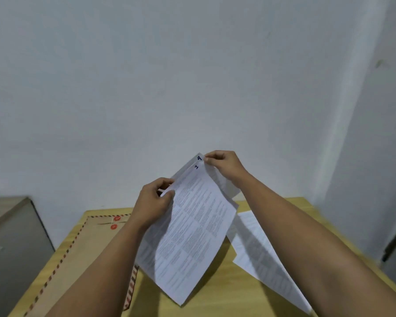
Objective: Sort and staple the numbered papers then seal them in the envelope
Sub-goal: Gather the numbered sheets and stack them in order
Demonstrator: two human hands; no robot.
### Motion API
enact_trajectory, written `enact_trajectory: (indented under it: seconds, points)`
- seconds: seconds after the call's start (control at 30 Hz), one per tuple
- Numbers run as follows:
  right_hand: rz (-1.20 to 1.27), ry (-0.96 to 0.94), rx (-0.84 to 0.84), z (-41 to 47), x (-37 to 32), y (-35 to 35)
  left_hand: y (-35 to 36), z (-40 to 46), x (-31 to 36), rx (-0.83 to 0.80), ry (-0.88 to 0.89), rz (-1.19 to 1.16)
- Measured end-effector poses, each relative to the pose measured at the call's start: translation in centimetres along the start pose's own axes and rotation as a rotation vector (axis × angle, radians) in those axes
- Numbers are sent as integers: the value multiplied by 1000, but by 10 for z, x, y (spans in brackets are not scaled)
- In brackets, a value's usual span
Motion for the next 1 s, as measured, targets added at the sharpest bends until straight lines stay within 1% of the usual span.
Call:
enact_trajectory:
  seconds: [0.23, 0.33, 0.43, 0.7, 0.8, 0.9, 1.0]
  points:
    - [171, 134, -99, -30, -19, 7, -32, -12, 29, 187, 12, 6]
    - [246, 171, -102, -39, -23, 6, -31, -17, 37, 204, 17, 8]
    - [266, 191, -134, -47, -26, 4, -27, -20, 41, 184, 27, 0]
    - [224, 205, -224, -59, -26, 0, -12, -19, 46, 99, 30, 23]
    - [228, 224, -218, -62, -22, -3, -7, -17, 43, 94, 42, 16]
    - [260, 265, -195, -66, -16, -8, 0, -15, 43, 90, 68, 59]
    - [284, 290, -147, -64, 0, -17, 19, -9, 37, -23, 51, 87]
Point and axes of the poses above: each hand's wrist, its own z-axis towards the middle knuckle, its own y-axis out of the palm, x = y × z, the point moved 9 cm from there along z, towards the middle knuckle, and after that the axes turned 14 degrees about z, right-handed, at the moved point
